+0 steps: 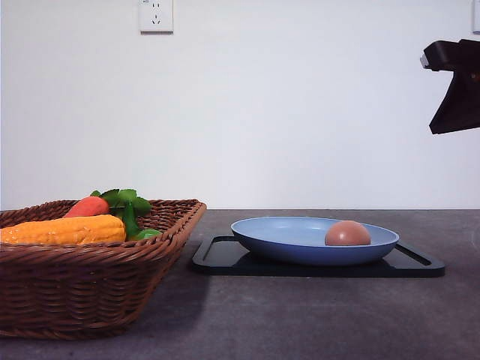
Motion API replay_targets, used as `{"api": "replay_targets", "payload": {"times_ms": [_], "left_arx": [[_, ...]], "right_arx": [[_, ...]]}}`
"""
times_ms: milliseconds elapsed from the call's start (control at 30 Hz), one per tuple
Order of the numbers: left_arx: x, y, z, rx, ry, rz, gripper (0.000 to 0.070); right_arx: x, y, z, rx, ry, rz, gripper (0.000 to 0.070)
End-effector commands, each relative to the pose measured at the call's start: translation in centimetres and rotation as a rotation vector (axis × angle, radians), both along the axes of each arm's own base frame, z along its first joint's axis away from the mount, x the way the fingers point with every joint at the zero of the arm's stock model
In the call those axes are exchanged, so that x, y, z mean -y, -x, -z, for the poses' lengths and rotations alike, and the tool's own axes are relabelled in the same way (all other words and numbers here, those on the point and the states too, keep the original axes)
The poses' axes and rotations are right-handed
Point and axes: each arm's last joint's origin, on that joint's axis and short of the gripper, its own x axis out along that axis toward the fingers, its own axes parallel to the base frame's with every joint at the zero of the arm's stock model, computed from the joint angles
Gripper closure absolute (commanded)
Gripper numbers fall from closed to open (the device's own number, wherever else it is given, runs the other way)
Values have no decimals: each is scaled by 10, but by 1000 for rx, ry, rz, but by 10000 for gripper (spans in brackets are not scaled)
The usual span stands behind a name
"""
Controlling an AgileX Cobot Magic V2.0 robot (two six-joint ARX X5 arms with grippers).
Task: Transfer egg from basket to plate and serve
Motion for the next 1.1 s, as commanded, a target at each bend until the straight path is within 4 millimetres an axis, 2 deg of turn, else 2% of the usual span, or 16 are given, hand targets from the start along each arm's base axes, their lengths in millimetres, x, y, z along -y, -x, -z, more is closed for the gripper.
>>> {"api": "replay_targets", "payload": {"times_ms": [0,600,733,900,1067], "left_arx": [[0,-1,9,-36,1,0,700],[0,-1,9,-36,1,0,700],[0,-1,9,-36,1,0,700],[0,-1,9,-36,1,0,700],[0,-1,9,-36,1,0,700]], "right_arx": [[-1,-1,-3,7,-22,2,700],[1,2,-5,18,-18,9,700],[18,11,-19,142,47,83,700],[43,27,-32,286,13,210,700],[63,41,-25,381,-5,348,700]]}}
